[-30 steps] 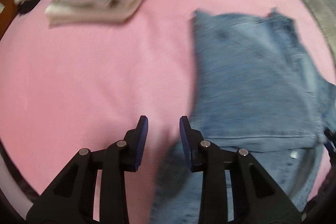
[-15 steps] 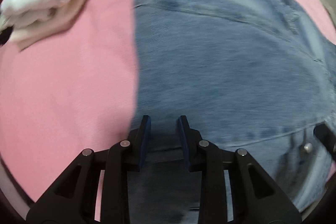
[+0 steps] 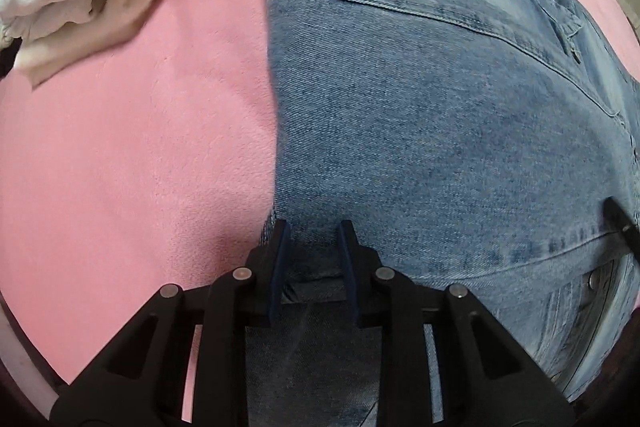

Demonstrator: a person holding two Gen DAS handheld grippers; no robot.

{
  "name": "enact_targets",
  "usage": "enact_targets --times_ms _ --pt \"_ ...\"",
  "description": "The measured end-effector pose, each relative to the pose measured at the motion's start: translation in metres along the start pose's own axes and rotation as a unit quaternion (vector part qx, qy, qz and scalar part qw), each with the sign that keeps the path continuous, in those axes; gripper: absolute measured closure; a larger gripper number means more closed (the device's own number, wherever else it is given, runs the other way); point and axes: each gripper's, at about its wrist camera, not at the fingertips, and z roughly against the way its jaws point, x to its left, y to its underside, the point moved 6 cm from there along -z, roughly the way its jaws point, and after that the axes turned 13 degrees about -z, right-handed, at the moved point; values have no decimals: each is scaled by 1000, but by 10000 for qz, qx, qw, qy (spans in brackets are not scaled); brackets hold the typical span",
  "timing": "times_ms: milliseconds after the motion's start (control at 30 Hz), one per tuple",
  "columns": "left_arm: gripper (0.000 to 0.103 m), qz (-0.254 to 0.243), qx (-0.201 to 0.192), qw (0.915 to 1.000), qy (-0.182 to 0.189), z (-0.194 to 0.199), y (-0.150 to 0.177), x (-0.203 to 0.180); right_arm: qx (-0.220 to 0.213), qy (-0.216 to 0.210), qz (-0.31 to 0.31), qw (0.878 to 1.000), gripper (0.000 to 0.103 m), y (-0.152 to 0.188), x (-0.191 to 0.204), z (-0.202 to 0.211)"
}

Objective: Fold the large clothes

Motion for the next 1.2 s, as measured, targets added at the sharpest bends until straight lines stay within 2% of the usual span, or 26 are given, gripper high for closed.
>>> enact_targets --times_ms 33,67,100,133,167,200,267,333,367,433,467,533,567,600,667,700,800,900,933,1000,1033,1133,1200 --pt "80 -10 1 10000 -3 1 2 3 -135 167 -66 9997 102 -8 -17 5" --pt "80 -26 1 10000 10 -2 -3 1 -313 516 -245 9979 103 -18 -45 13" --pt "80 -42 4 10000 -9 -4 -1 2 -312 364 -415 9980 103 -24 -62 17" --pt "80 -50 7 10000 -32 -8 2 3 -158 -17 -560 9983 103 -25 -70 19" --pt "80 -49 11 10000 -42 -10 0 4 -228 368 -480 9979 103 -27 -78 23" --pt "80 -53 18 10000 -77 -10 0 4 -355 695 -262 9966 103 -28 -82 25" --pt "80 -107 27 9997 -198 -5 2 6 -398 946 45 9947 103 -27 -74 27" --pt "83 -248 -60 9989 -393 5 -5 -2 -428 1040 -98 9936 103 -27 -62 29" --pt "83 -310 -210 9986 -381 16 -6 -4 -452 869 -146 9951 103 -28 -49 30" --pt "83 -311 -509 9982 -44 35 -11 -9 -422 363 -181 9983 103 -24 -27 32" --pt "83 -291 -654 9972 197 44 -15 -13 -309 -84 -179 9993 103 -19 -4 30" --pt "83 -229 -847 9944 587 57 -25 -18 8 -720 -168 9973 103 -12 30 20" --pt "83 -187 -899 9932 710 49 -34 -31 286 -1053 -112 9940 103 -2 53 10" --pt "83 -141 -921 9924 802 48 -38 -34 441 -1151 13 9924 103 6 70 2" --pt "83 -142 -972 9922 763 42 -54 -32 558 -1133 458 9909 103 20 104 -9" --pt "83 -202 -1019 9926 629 33 -69 -45 562 -1176 589 9897 103 25 116 -13" --pt "83 -458 -1120 9926 139 10 -100 -43 572 -1262 668 9881 103 22 136 -29" --pt "83 -487 -1151 9919 -229 -3 -117 -19 209 -771 691 9944 103 -2 126 -47" --pt "83 -450 -1204 9907 -435 -5 -122 -5 77 -721 658 9952 103 -14 118 -51" --pt "83 -378 -1287 9879 -782 -17 -135 14 54 -926 540 9942 103 -36 103 -59" --pt "83 -274 -1286 9872 -904 -22 -138 27 -62 -839 505 9952 103 -46 91 -57" --pt "78 118 -1145 9910 -688 -38 -144 58 -399 -426 453 9973 103 -64 53 -47" --pt "69 249 -1132 9920 -510 -45 -150 66 -676 332 407 9963 103 -73 15 -40"
